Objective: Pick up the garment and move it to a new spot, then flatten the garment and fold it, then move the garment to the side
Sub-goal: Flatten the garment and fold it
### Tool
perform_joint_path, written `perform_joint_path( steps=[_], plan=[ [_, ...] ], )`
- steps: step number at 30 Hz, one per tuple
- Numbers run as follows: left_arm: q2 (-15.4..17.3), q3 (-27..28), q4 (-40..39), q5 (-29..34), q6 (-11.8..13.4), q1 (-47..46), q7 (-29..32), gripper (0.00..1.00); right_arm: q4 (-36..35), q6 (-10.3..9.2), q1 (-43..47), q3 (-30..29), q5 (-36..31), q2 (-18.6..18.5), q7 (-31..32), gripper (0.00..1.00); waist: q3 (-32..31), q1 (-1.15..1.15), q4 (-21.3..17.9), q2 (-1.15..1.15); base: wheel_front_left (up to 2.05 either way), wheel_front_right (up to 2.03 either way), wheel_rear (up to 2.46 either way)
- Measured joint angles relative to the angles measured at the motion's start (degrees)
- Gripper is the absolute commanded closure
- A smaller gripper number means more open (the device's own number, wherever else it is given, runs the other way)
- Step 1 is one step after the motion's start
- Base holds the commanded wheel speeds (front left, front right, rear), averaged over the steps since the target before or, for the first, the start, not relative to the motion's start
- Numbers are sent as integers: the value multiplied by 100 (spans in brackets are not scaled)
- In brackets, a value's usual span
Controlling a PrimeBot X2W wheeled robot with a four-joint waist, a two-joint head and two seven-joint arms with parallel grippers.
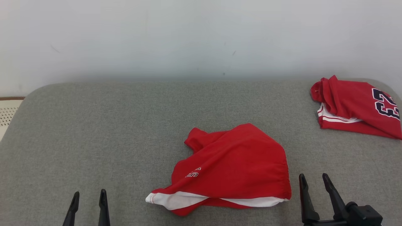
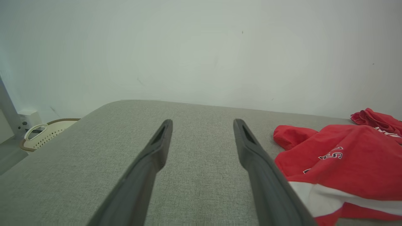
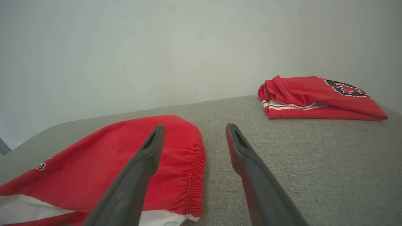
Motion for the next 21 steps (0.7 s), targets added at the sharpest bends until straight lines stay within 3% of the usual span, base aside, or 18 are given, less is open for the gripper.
perform_joint_path(
  steps=[21],
  plan=[
    [76,-7,575,311,29,-40,-2,0,386,0,-146,99,-299,-23,0,0,-110,0,0,0,0,0,0]
  ],
)
